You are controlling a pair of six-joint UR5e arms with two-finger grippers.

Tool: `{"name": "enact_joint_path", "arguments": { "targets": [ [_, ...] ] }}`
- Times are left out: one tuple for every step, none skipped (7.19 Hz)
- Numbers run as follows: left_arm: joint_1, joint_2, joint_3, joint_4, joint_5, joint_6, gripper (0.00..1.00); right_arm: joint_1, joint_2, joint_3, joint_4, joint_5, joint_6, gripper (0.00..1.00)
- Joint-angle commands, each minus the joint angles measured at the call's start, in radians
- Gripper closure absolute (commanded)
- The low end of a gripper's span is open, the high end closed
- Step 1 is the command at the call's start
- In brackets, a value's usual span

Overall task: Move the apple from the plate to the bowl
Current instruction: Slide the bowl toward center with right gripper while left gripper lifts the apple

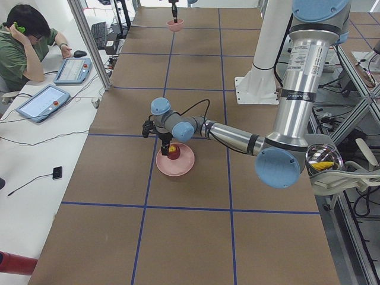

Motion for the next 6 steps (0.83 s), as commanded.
{"name": "enact_joint_path", "arguments": {
  "targets": [
    [0.004,0.001,0.014,-0.002,0.0,0.004,0.02,-0.046,0.058,0.0,0.0,-0.008,0.094,1.0],
    [0.016,0.0,0.024,-0.002,-0.001,0.004,0.02,-0.061,0.073,-0.001,0.0,-0.008,0.116,1.0],
    [0.025,0.0,0.028,-0.002,-0.003,0.002,0.02,-0.067,0.091,-0.001,0.0,-0.008,0.12,1.0],
    [0.034,-0.002,0.03,-0.003,-0.003,0.001,0.02,-0.091,0.104,-0.004,0.0,-0.012,0.155,1.0],
    [0.04,-0.002,0.031,-0.003,-0.003,-0.001,0.02,-0.116,0.127,-0.007,0.001,-0.026,0.198,1.0],
    [0.048,-0.002,0.034,-0.002,-0.003,-0.002,0.02,-0.141,0.151,-0.012,0.002,-0.043,0.235,1.0]
  ]
}}
